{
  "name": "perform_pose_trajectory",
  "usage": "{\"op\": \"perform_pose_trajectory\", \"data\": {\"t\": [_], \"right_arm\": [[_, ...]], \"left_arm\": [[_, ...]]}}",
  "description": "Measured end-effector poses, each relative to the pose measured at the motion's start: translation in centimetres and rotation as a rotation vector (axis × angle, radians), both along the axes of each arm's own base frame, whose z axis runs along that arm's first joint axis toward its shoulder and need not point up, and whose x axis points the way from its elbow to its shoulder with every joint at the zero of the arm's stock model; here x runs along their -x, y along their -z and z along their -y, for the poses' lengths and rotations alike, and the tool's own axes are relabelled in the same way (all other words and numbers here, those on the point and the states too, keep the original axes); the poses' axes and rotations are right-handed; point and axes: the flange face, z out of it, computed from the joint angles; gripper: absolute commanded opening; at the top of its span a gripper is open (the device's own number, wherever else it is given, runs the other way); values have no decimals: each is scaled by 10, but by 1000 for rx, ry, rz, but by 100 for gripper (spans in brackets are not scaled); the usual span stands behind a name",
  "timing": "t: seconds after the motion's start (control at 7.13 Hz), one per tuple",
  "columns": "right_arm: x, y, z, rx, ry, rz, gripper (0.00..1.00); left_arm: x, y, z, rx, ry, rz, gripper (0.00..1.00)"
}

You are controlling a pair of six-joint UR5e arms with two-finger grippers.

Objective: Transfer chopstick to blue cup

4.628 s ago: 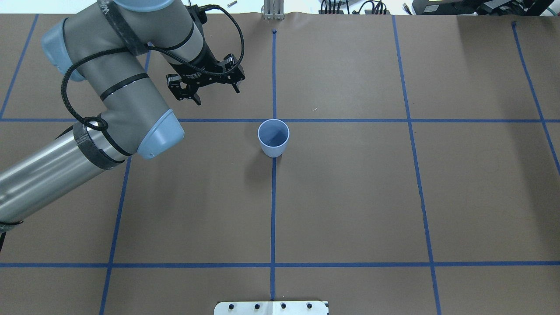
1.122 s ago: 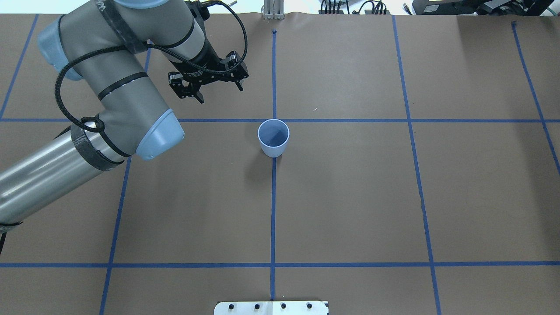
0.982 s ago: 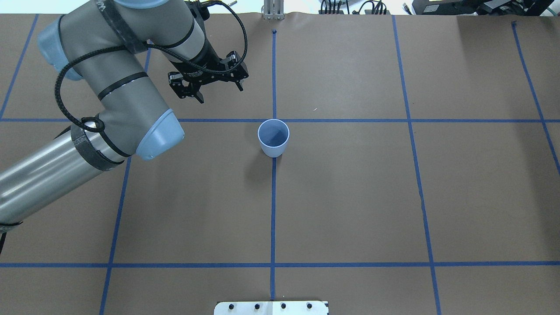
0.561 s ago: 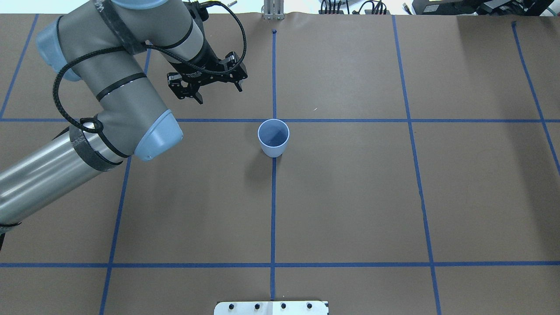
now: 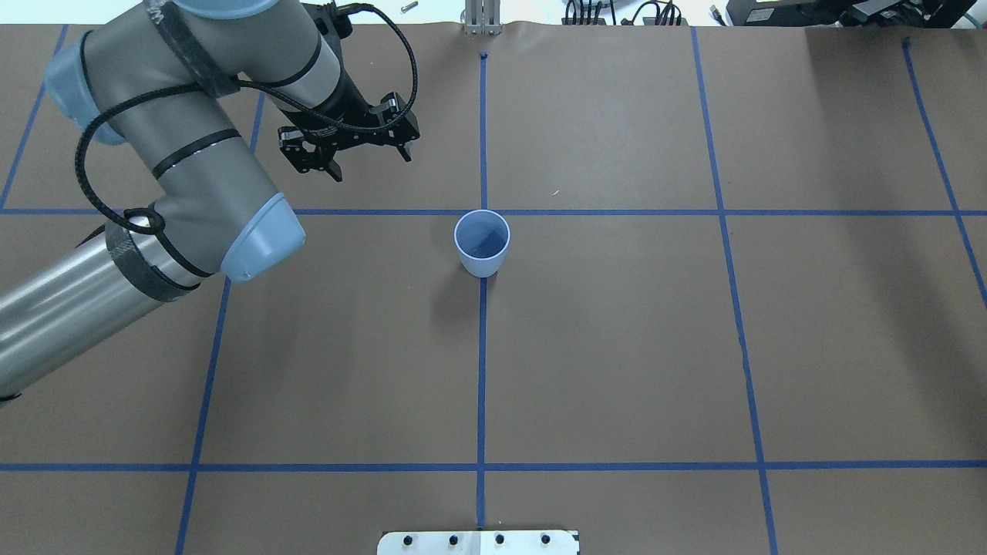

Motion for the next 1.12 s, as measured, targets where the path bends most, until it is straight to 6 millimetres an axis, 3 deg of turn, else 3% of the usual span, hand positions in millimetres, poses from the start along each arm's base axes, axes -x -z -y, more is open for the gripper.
{"op": "perform_pose_trajectory", "data": {"t": [0.28, 0.56, 0.84, 1.12], "right_arm": [[47, 77, 38, -131, 92, -13, 0], [124, 174, 72, -263, 201, 2, 0], [196, 262, 78, -398, 316, 45, 0], [258, 330, 69, -516, 422, 79, 0]], "left_arm": [[57, -34, 25, -82, -13, 35, 98], [153, -94, 61, -133, -60, 47, 98], [232, -169, 72, -176, -97, 84, 98], [288, -230, 73, -202, -121, 130, 98]]}}
